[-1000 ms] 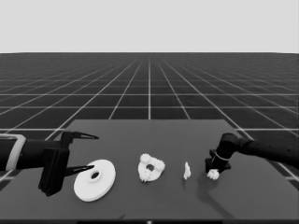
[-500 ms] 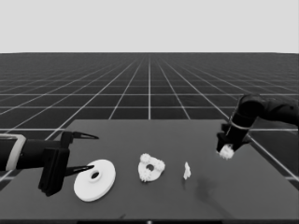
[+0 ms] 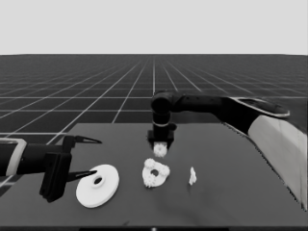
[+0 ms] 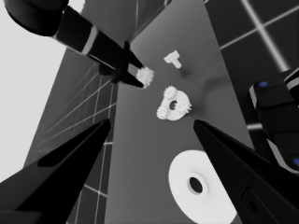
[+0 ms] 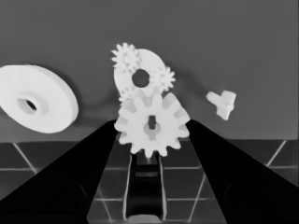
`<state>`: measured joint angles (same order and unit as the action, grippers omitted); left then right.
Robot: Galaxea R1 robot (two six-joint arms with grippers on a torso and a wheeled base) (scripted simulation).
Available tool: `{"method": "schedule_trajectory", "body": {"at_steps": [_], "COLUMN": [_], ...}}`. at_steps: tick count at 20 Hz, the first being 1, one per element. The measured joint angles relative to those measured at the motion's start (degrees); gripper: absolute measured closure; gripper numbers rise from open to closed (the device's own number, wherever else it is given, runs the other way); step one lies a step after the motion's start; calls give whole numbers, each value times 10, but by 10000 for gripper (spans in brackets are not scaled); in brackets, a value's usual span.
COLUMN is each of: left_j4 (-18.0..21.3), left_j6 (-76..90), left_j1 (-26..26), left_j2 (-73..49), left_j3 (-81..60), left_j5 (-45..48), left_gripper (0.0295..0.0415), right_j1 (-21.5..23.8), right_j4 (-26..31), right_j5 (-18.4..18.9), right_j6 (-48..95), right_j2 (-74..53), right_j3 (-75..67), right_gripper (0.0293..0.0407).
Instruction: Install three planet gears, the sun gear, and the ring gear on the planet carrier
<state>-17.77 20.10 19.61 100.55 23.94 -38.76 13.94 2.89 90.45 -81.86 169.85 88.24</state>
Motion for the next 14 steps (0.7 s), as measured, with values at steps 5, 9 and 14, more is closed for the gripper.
{"method": "schedule_trajectory", "body": {"at_steps": [5,9,14], "left_j4": [0,0,0], "left_j6": [0,0,0], "left_j1": [0,0,0], "left_j2": [0,0,0], "left_j3": [0,0,0], "left_j5": [0,0,0], "left_gripper": [326,326,326], "right_j1": [-1,-171,-191], "right_j4": [-1,-166,-185], "right_j5": [2,-36,-45], "right_j6": [28,51,64], "right_j2": [48,60,65], "right_j3": [73,113,134], "right_gripper": [390,390,390]}}
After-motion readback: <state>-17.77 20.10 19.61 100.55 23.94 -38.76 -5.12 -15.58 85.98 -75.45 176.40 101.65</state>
